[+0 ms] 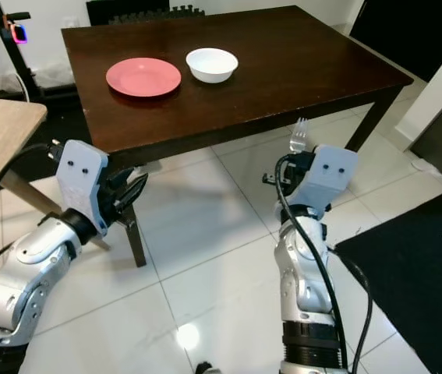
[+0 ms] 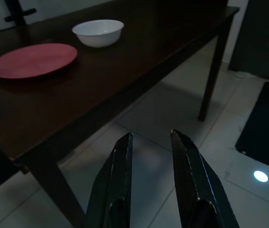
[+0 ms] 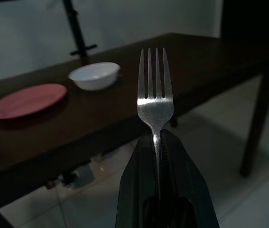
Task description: Setting the table
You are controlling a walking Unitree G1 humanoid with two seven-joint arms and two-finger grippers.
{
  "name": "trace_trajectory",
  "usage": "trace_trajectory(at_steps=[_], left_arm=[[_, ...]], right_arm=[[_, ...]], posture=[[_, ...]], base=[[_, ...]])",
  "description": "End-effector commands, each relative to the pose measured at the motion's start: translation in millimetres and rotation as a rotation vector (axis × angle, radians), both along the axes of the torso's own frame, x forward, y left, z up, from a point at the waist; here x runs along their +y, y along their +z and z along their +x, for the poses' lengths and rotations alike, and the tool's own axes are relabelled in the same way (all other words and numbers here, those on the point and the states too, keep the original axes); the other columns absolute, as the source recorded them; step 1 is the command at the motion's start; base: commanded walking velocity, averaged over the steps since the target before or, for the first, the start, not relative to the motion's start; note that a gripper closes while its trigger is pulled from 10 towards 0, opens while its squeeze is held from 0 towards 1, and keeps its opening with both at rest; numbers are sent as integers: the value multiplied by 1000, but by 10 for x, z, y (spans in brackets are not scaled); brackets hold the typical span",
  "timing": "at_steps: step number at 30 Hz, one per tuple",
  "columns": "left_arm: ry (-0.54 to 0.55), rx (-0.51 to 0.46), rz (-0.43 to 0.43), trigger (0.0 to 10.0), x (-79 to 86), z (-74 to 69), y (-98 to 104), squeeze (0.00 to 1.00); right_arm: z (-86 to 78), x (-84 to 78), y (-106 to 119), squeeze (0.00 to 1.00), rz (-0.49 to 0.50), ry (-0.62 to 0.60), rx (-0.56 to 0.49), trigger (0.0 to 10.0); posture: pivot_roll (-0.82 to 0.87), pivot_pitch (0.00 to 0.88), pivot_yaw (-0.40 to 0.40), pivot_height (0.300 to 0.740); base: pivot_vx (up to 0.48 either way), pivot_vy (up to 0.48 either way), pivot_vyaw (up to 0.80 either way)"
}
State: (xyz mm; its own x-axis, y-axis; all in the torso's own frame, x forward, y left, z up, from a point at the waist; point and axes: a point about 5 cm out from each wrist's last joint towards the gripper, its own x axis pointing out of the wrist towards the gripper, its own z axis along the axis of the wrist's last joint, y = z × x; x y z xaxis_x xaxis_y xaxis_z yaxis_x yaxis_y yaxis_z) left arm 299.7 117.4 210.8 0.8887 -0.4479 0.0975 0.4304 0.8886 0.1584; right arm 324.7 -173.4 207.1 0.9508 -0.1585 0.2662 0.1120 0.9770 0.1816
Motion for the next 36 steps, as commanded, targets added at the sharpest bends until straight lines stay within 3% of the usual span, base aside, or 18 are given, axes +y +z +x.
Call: trace_trajectory(at_steps=[1,5,18,36], left_arm=[[0,-8,7,10000,-20,13,-1,0],[-2,-9,6,10000,-23,13,-5,0],[-5,-12,6,10000,-22,19,-15,0],[-6,-13,8,10000,-22,23,-16,0]], right_arm=[[-15,-14,30,0,-5,-7,-21,10000],[-12,-36,14,0,1,-15,-10,10000],[-10,-58,2,0,6,-23,-5,10000],[-21,-61,-14,0,-2,-32,-2,10000]], posture=[[70,103,52,740],[70,103,52,740],[70,104,52,740],[71,111,56,740]], base=[[480,0,0],[480,0,-133],[480,0,-800],[480,0,0]])
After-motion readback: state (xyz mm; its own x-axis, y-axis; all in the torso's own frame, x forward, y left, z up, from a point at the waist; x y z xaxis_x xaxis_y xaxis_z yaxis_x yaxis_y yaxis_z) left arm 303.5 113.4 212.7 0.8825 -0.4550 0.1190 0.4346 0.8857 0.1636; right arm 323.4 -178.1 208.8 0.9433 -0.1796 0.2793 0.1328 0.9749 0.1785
